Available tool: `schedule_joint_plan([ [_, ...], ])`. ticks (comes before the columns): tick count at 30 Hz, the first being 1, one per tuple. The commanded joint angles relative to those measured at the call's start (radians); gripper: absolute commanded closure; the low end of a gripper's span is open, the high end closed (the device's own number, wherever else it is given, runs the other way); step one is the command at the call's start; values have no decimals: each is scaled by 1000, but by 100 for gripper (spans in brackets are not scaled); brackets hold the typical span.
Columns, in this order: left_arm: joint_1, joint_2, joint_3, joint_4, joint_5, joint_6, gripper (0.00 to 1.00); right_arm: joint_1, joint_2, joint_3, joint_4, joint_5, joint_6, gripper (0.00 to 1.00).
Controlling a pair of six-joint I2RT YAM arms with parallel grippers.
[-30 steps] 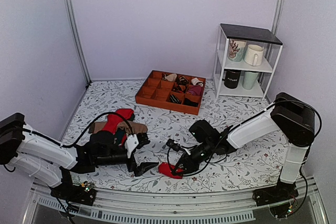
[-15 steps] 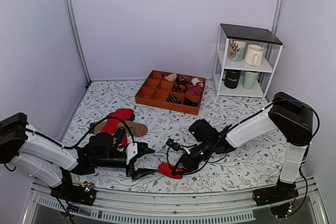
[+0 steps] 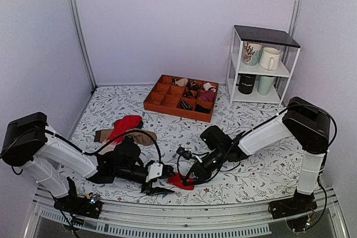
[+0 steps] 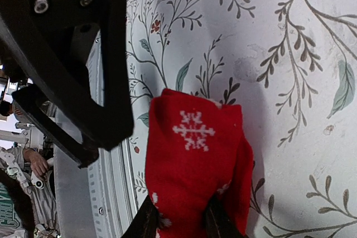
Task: Roll the socks
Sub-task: Roll the sock at the center of the board.
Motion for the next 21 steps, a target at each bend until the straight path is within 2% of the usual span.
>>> schedule_joint_plan([
  [1, -28, 74, 33, 17, -71, 55, 35, 4, 100, -62, -246, 157, -5, 76],
  [6, -32, 126, 59, -2, -91, 46, 39, 3, 100, -64, -248, 159, 3, 76],
  [12, -43, 175, 72, -10, -210, 10, 40, 3, 106, -61, -247, 151, 5, 76],
  [17, -44, 213, 94, -44, -244, 9, 41, 4, 115, -56, -251, 142, 2, 76],
  [19, -44, 240, 116, -83, -249, 4, 49, 4, 115, -55, -253, 142, 0, 76],
  [21, -48, 270, 147, -137, -251, -11, 63, 4, 115, -53, -258, 139, 1, 76],
])
